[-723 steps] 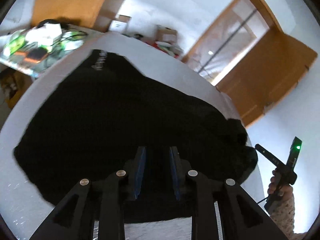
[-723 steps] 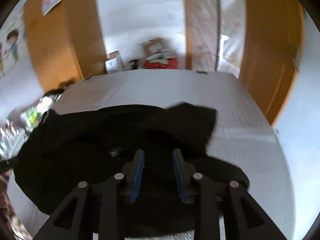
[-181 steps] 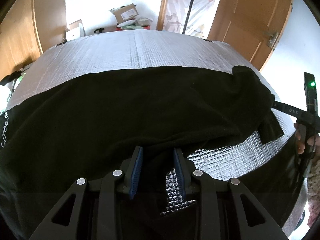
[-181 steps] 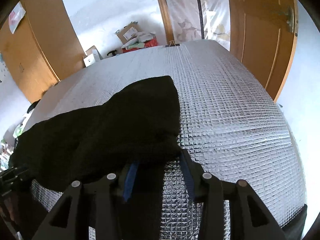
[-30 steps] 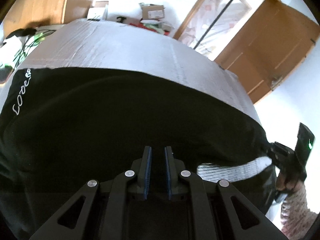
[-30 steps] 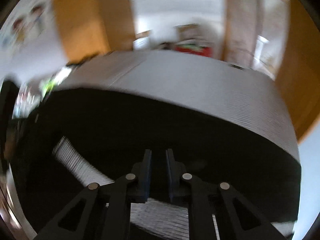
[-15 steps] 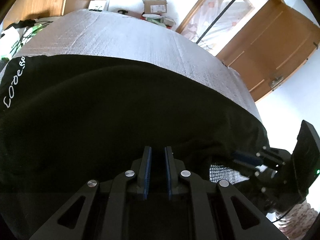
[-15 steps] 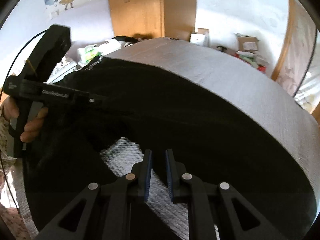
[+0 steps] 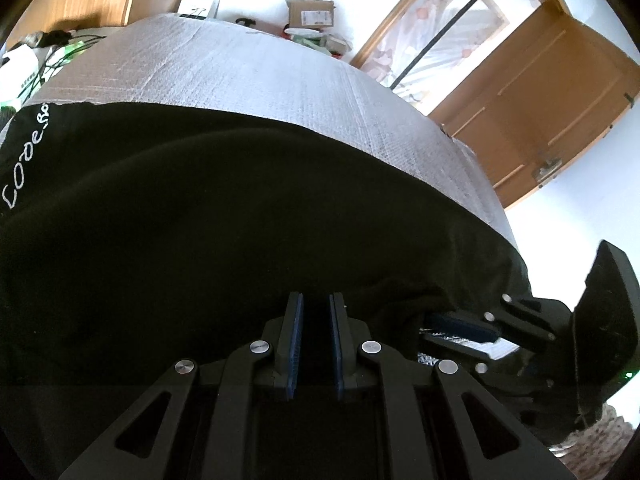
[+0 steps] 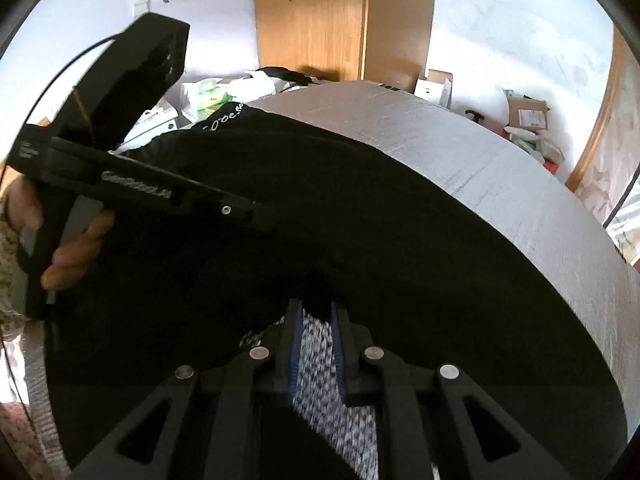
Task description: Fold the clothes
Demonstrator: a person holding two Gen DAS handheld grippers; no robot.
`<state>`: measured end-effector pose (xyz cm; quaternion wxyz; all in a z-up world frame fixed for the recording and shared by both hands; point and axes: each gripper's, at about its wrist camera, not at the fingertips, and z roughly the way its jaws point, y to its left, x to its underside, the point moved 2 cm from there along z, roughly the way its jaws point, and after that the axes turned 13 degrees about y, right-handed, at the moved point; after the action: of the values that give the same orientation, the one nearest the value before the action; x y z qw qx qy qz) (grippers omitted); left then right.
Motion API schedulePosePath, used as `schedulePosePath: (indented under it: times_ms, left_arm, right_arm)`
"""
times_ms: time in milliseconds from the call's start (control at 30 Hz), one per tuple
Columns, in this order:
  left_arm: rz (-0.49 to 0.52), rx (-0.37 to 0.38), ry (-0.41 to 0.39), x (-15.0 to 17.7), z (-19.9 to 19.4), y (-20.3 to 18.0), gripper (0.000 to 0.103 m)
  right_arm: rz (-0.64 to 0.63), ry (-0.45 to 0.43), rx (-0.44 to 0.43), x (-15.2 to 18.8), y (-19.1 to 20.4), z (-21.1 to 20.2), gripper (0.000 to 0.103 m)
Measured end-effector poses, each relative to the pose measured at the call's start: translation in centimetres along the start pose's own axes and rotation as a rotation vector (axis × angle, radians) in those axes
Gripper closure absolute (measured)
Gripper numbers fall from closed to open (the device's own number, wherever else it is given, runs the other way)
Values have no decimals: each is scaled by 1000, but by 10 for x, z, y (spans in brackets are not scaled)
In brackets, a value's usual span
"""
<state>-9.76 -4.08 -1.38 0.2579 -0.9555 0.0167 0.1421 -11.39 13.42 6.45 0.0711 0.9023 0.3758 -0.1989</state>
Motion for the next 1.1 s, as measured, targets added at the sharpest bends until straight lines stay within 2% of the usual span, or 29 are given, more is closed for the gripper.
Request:
schedulePosePath:
  times_ms: [33, 67, 233, 467, 500, 533, 567, 667, 733, 933, 1033, 1100]
  left_arm:
    - [1, 0, 0, 0, 0, 0, 90]
    - [3, 0, 0, 1, 0, 0, 90]
    - [4, 10, 1, 1, -1, 1, 90]
    - [1, 23, 1, 0, -2, 3, 90]
    - [-1, 27, 2, -1, -3, 5, 90]
    - [-2, 29, 2, -1, -3, 6, 90]
    - [-1, 30, 2, -1, -3, 7, 90]
    - [-3, 36, 1, -1, -3, 10, 90]
    - [-6, 41, 3, -1, -3, 11, 90]
    - [-9, 44, 5, -2, -4, 13, 90]
    - [-14, 35, 6, -3, -5, 12, 90]
    - [-17, 27, 8, -2, -5, 11, 90]
  right_arm:
    - [-9, 5, 0, -2, 0, 2, 79]
    - [-19, 6, 8, -4, 1, 2, 77]
    - [-74, -2, 52, -2, 8, 4, 75]
    - [-28, 21, 26, -10, 2, 11, 75]
    - [-16, 27, 16, -10, 0, 12, 76]
    - [-6, 32, 5, -11, -1, 11, 81]
    - [-1, 34, -9, -11, -2, 11, 91]
    - [5, 37, -11, -9, -1, 8, 99]
    - [27, 33, -50, -4, -1, 1, 99]
    - [148, 8, -295, 9, -11, -28, 100]
    - [167, 42, -349, 15, -11, -23, 100]
    - [169, 53, -342, 17, -10, -20, 99]
